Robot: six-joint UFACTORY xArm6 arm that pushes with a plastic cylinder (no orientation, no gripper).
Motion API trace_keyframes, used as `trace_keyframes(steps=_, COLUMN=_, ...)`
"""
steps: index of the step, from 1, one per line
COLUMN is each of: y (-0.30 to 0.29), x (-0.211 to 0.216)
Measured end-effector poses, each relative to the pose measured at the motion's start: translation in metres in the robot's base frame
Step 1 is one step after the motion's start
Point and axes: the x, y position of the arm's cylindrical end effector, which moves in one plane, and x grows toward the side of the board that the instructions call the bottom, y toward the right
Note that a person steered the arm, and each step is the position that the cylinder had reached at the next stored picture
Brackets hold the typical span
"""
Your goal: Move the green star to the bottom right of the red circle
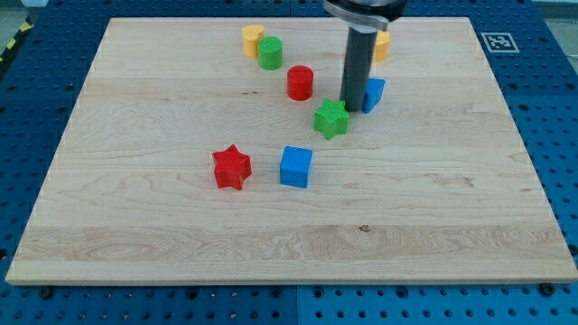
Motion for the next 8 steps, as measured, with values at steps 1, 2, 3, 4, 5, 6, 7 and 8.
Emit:
trace_keyframes(steps=1, y=0.012, x=0.009)
trace_keyframes(steps=2, y=0.007, x=0.019)
trace_keyframes(steps=3, y=-0.008, x=0.023)
trace_keyframes(steps=4, y=-0.020, x=0.026)
trace_keyframes(steps=5, y=-0.029, x=0.037)
trace_keyframes(steps=6, y=-0.031, x=0.055)
trace_keyframes(steps=7, y=-0.014, x=0.095)
trace_keyframes(steps=8, y=-0.022, x=0.151)
